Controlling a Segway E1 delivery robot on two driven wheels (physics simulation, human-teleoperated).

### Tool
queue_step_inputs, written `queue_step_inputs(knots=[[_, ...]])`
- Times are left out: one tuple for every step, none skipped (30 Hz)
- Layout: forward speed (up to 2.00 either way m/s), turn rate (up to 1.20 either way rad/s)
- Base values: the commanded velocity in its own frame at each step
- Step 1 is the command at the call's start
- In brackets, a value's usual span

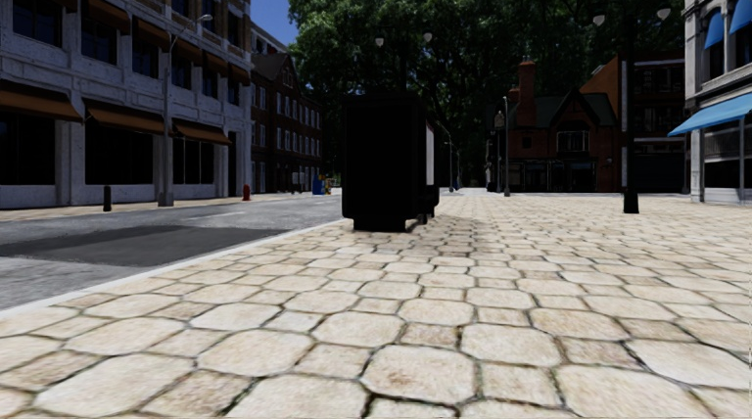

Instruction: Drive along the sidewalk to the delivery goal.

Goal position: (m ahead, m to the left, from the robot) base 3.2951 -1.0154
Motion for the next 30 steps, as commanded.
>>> queue_step_inputs(knots=[[2.00,-0.83],[2.00,-1.20],[2.00,-1.20],[2.00,-1.20],[2.00,-1.20],[2.00,-1.20],[2.00,-1.20],[2.00,-1.20],[2.00,-1.20],[2.00,-1.20],[2.00,-1.20],[2.00,-1.20],[2.00,-0.76],[2.00,-0.25],[2.00,-0.04],[2.00,0.00],[2.00,0.00],[2.00,0.00],[2.00,0.00],[2.00,0.00],[2.00,0.00],[2.00,0.00],[2.00,0.00],[2.00,0.00],[2.00,0.00],[2.00,0.00],[2.00,0.00],[2.00,0.00],[2.00,0.00],[2.00,0.00]])
